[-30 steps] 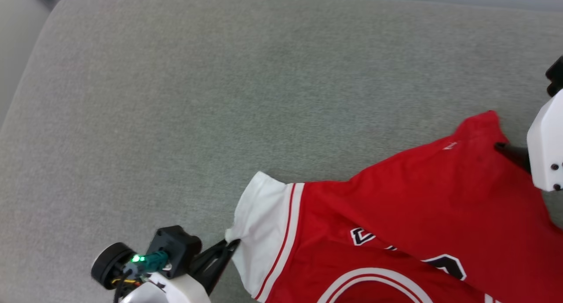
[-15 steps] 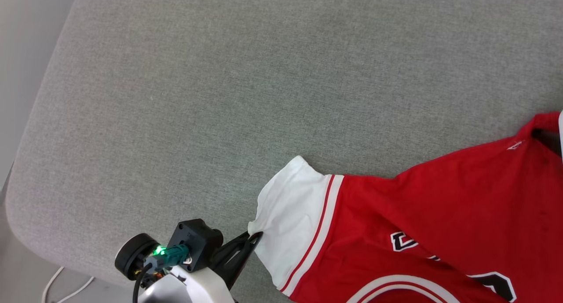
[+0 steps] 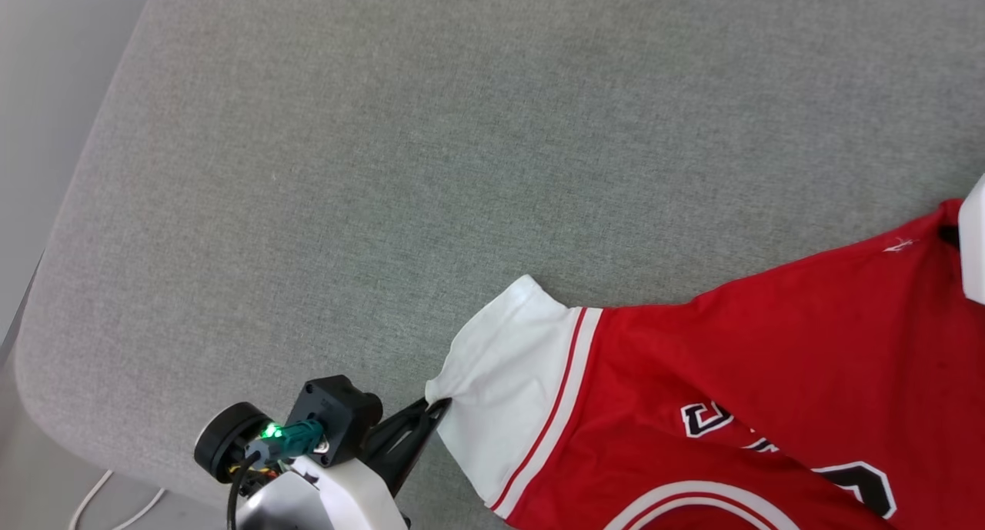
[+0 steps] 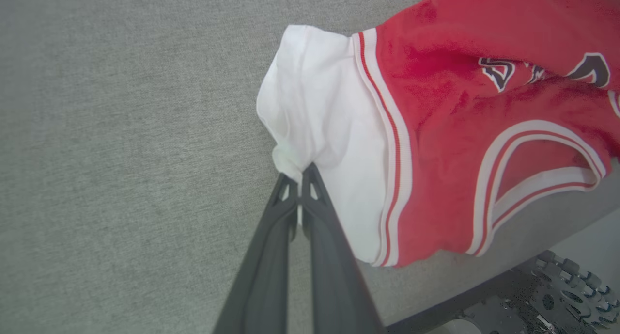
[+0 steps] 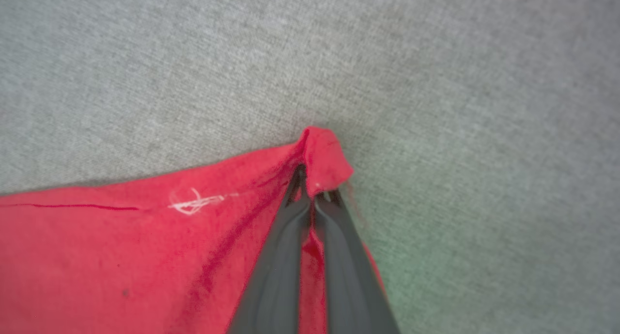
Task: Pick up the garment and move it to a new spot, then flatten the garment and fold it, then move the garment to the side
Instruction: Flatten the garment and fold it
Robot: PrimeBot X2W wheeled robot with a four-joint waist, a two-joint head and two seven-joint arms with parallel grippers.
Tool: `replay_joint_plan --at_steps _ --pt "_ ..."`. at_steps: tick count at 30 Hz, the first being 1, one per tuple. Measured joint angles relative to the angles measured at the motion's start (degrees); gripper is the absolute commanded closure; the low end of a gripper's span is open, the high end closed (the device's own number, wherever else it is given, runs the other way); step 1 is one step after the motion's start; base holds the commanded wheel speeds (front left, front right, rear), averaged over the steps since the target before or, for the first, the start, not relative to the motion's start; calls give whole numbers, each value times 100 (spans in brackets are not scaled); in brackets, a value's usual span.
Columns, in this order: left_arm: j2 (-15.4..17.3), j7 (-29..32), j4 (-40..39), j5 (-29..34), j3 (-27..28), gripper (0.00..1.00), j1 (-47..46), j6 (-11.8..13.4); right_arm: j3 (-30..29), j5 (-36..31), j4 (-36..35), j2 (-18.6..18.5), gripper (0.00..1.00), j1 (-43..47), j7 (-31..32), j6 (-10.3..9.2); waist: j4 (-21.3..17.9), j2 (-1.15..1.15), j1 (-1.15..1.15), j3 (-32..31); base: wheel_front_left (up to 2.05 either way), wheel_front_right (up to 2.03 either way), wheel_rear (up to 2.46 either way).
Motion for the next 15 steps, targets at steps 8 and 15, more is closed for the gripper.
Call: replay_joint_plan --at_steps 8,15 --pt "159 -271 -18 -24 388 100 2 177 234 419 190 178 100 -48 -840 0 -329 0 1 -704 0 0 0" --pt "394 -472 -162 4 779 100 -5 320 356 787 -38 163 100 -203 -1411 1 -684 0 0 -1326 0 0 0"
